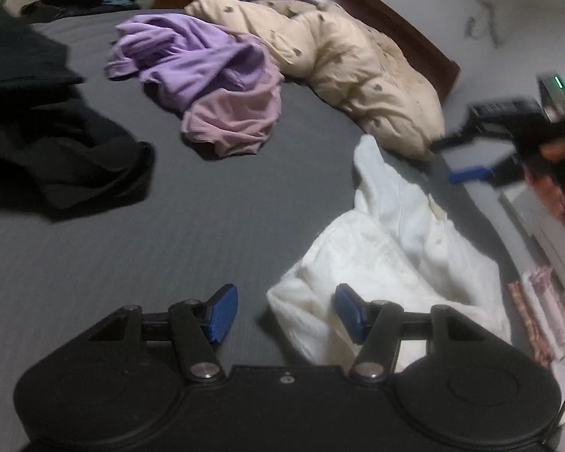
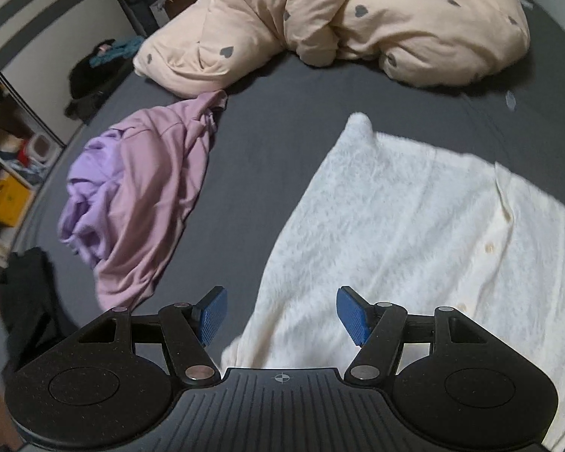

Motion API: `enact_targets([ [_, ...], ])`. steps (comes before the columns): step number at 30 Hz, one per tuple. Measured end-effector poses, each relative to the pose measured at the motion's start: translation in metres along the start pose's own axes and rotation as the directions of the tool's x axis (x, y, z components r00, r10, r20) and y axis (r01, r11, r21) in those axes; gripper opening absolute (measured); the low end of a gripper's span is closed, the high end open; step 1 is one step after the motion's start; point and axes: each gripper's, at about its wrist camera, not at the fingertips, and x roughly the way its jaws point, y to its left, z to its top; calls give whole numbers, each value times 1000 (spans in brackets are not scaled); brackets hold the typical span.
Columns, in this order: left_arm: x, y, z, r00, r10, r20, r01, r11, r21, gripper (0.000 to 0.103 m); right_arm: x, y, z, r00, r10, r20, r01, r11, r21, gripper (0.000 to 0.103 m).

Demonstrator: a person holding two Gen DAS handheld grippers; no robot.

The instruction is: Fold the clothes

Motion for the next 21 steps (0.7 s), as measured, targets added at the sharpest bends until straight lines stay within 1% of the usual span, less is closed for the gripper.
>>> enact_targets([
  [2,7,-2,3,1000,-14,-3,14,1000,27,56,14,11,7,998,-56,24,57,998,-38,65],
  [4,13,0,7,999,-40,-14,40,999,-1,50,29,23,17,995,-84,59,88,993,-73,65],
  [5,15,1,8,998,-54,-20,54,998,-22,45,38,28,23,993,-93,67,99,991,-90,65],
  [6,18,2,9,997,-67,-25,66,997,-40,40,50,35,29,992,-109,62,115,988,-105,65],
  [8,22,1,8,997,-78,-28,77,996,-44,37,77,49,39,981,-190,35,193,972,-131,65],
  [9,24,0,7,996,-80,-27,80,996,-33,35,90,56,42,968,-248,20,249,956,-155,65],
  [10,25,-1,7,996,-80,-25,80,997,-23,34,101,64,45,948,-317,11,313,930,-193,65],
  [11,25,-3,6,997,-79,-23,79,997,-15,33,113,71,47,920,-391,18,384,893,-234,65],
  [13,25,-2,6,995,-96,-28,95,995,-20,25,133,77,51,859,-511,29,499,824,-267,65],
  [14,26,0,6,992,-119,-41,118,992,-38,21,143,79,52,824,-565,33,551,787,-278,65],
  [15,27,2,5,989,-136,-50,133,990,-53,18,154,81,54,786,-617,37,600,747,-288,65],
  [16,28,3,4,988,-143,-55,140,988,-64,17,162,80,57,774,-633,22,612,737,-288,65],
  [18,30,5,3,987,-150,-65,145,987,-72,17,175,73,63,787,-615,-37,585,765,-270,65],
  [19,29,5,3,986,-153,-66,148,986,-77,16,180,71,66,787,-615,-51,583,768,-266,65],
  [21,29,7,3,985,-160,-69,154,984,-95,16,188,71,71,776,-628,-56,596,759,-264,65],
])
